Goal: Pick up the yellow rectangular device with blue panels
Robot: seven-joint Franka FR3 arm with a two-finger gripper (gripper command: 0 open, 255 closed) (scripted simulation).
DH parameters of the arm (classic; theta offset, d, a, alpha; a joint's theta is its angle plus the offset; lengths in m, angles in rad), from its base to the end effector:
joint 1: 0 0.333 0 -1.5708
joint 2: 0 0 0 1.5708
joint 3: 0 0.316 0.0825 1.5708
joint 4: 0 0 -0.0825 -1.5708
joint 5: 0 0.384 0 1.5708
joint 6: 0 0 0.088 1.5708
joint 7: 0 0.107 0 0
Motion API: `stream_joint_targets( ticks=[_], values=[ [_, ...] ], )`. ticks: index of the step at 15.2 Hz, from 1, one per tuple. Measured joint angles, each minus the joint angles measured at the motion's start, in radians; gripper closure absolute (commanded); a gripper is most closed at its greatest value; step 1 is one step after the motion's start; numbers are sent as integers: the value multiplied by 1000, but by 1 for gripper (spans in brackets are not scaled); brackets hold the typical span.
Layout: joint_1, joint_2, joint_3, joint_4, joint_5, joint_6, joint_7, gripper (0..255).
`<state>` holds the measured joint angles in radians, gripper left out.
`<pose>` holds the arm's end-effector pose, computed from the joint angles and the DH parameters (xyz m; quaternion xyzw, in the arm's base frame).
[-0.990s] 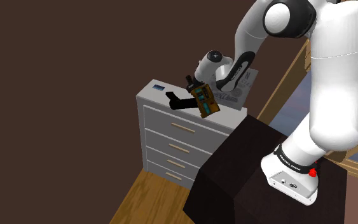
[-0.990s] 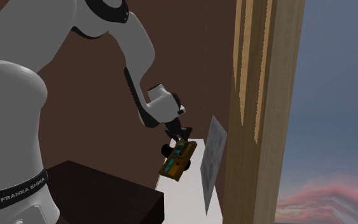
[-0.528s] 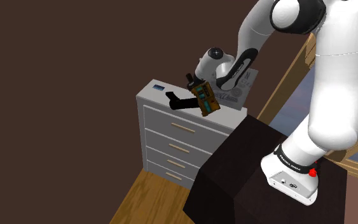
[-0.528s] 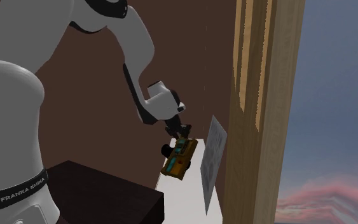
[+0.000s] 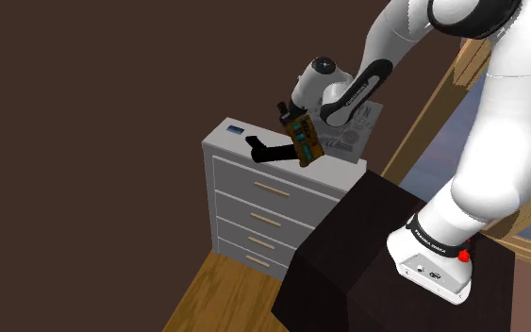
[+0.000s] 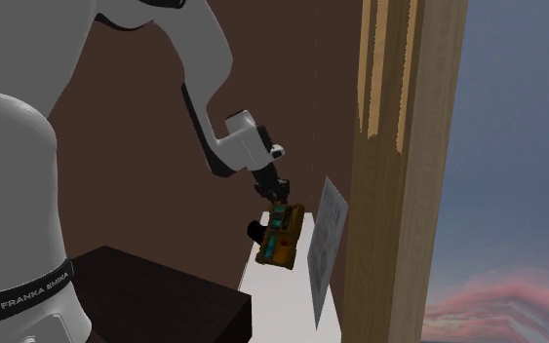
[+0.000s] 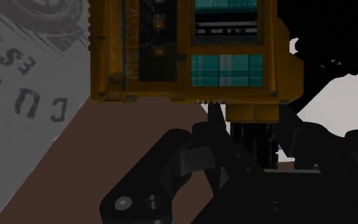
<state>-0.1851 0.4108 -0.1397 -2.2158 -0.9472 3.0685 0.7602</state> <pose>0.5504 -0.1166 0.2193 0.9682 -0.0623 0.2146 0.1123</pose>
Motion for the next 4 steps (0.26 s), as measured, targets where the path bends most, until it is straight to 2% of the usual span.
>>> stream_joint_targets(
  ticks=[4],
  values=[
    [-47,-52,59,-22,60,-38,-70,255]
  ],
)
